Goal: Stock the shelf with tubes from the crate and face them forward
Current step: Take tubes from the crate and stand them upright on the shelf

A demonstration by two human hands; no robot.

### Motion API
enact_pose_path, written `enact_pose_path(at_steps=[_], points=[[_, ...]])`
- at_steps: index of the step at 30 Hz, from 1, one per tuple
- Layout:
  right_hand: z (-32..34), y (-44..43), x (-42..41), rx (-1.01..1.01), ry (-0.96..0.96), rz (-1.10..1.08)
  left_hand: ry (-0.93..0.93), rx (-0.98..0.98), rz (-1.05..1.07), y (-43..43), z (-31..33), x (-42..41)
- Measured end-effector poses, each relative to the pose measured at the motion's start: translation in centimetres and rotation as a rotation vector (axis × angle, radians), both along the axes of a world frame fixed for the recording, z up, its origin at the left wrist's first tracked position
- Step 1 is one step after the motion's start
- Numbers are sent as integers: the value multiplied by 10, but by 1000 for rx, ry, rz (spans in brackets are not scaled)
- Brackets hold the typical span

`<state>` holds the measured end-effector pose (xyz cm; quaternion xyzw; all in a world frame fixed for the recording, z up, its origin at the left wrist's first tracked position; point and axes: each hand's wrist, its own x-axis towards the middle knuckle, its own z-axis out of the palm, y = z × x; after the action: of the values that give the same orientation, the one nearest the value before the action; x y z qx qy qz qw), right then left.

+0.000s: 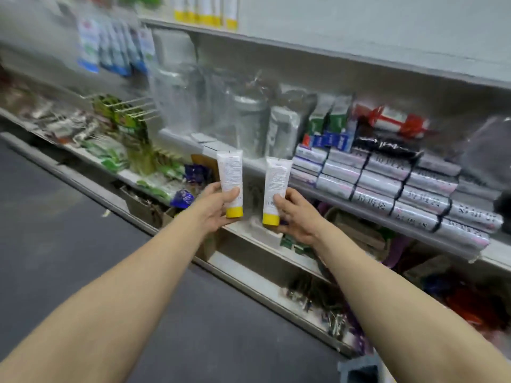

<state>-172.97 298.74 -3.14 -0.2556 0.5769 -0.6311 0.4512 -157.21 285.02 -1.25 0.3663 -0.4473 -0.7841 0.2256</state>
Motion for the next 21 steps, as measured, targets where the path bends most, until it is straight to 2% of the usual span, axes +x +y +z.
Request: enact_pose_path(at_steps=[6, 13, 21], points=[[65, -95, 5, -124, 68, 2, 139, -105, 96, -85, 67, 5], [151, -215, -29, -364, 93, -9, 257, -259, 156, -208, 159, -38], [270, -357, -85, -532, 169, -44, 215, -549, 251, -358, 265, -101]])
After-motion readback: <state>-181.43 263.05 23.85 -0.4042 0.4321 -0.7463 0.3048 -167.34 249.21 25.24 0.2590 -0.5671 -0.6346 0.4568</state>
